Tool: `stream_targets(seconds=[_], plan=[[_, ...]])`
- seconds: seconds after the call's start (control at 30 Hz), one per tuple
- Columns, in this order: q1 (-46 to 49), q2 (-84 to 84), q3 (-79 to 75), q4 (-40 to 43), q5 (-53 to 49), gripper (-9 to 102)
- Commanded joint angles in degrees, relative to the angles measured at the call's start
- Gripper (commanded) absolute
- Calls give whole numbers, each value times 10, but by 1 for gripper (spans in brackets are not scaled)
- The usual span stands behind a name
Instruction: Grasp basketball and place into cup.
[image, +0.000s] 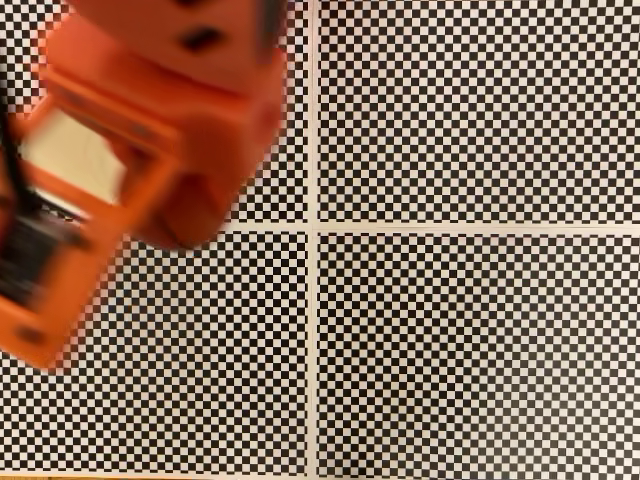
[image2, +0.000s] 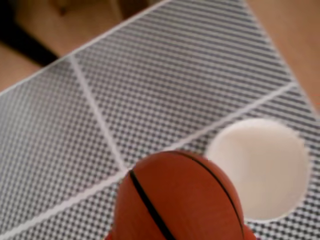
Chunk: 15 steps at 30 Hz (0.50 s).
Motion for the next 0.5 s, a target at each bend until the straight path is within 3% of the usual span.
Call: stream_targets(seconds=[0.0,0.47], plan=[[46,24,-3,0,-24,12],[156,24,11,-6,-61,17]])
